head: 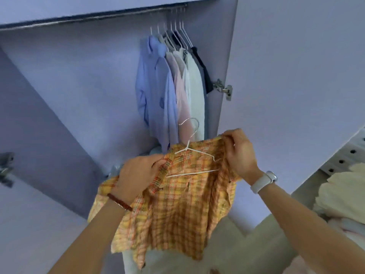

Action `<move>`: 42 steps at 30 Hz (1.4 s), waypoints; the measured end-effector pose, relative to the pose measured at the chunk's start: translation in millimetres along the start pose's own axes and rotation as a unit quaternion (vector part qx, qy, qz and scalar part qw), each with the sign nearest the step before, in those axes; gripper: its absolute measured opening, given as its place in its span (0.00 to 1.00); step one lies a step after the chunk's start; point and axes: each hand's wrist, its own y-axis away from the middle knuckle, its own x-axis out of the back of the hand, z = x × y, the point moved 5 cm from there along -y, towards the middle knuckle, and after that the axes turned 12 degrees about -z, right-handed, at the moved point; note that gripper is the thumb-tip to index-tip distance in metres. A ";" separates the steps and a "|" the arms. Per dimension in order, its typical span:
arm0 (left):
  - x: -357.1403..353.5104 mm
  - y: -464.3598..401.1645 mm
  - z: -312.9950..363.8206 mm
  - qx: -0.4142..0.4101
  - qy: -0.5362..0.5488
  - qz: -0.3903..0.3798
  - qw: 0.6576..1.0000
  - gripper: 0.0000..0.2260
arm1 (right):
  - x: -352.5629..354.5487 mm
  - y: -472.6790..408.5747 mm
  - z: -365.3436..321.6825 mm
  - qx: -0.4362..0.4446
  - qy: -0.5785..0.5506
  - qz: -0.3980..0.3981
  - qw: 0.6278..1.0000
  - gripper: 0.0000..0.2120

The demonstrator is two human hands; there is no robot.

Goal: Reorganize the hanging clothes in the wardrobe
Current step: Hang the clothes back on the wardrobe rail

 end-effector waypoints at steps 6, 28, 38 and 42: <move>47.3 -4.1 -32.2 0.090 0.023 0.138 0.986 0.08 | -18.6 -27.1 -49.0 0.143 -0.073 -0.176 0.971 0.04; 128.1 -42.4 -62.8 0.242 0.003 0.359 0.901 0.09 | 5.4 -147.3 -62.7 0.337 0.098 -0.017 0.936 0.14; 109.7 -112.6 -67.8 0.263 -0.076 0.259 0.926 0.17 | -33.8 -158.6 -42.2 0.261 0.085 -0.015 0.961 0.08; 137.6 -139.8 -55.7 0.165 -0.119 0.320 0.925 0.22 | -48.7 -186.6 -49.7 0.167 0.024 0.001 0.986 0.08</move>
